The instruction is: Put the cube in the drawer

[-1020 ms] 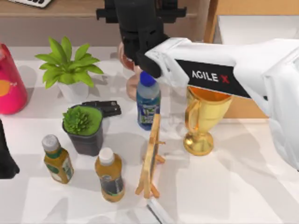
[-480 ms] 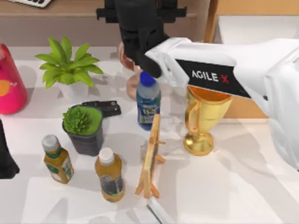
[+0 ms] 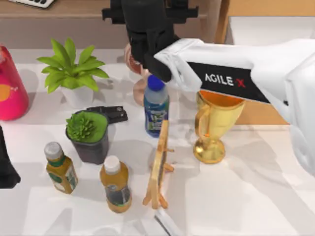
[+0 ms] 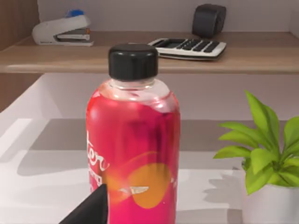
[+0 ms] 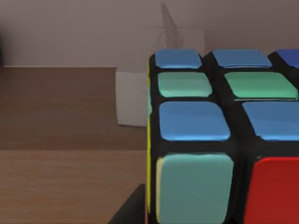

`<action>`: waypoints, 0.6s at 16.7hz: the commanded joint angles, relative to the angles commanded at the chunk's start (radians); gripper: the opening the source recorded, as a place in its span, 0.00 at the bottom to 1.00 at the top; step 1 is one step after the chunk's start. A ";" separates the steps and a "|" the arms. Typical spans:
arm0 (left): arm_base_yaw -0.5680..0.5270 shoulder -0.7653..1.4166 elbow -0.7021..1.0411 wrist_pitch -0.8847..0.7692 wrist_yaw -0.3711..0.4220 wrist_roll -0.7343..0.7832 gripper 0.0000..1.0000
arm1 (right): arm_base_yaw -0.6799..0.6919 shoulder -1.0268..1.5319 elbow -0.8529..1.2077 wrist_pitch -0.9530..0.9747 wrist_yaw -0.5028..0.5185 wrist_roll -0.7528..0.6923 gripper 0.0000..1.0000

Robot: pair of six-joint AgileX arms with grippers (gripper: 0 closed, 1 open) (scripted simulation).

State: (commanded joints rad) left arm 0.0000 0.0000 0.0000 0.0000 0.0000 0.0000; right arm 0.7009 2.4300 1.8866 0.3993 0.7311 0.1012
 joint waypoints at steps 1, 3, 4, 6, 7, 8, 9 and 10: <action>0.000 0.000 0.000 0.000 0.000 0.000 1.00 | 0.003 -0.010 -0.009 -0.001 0.003 0.001 0.00; 0.000 0.000 0.000 0.000 0.000 0.000 1.00 | 0.011 -0.037 -0.031 -0.004 0.010 0.003 0.00; 0.000 0.000 0.000 0.000 0.000 0.000 1.00 | 0.015 -0.049 -0.041 -0.006 0.013 0.004 0.00; 0.000 0.000 0.000 0.000 0.000 0.000 1.00 | 0.015 -0.051 -0.043 -0.006 0.014 0.005 0.00; 0.000 0.000 0.000 0.000 0.000 0.000 1.00 | 0.015 -0.051 -0.043 -0.006 0.014 0.005 0.00; 0.000 0.000 0.000 0.000 0.000 0.000 1.00 | 0.009 -0.047 -0.038 -0.006 0.012 0.006 0.00; 0.000 0.000 0.000 0.000 0.000 0.000 1.00 | 0.009 -0.047 -0.038 -0.006 0.012 0.006 0.00; 0.000 0.000 0.000 0.000 0.000 0.000 1.00 | 0.009 -0.050 -0.035 -0.014 0.007 0.008 0.00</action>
State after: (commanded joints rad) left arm 0.0000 0.0000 0.0000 0.0000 0.0000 0.0000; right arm 0.7096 2.3803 1.8519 0.3851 0.7385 0.1088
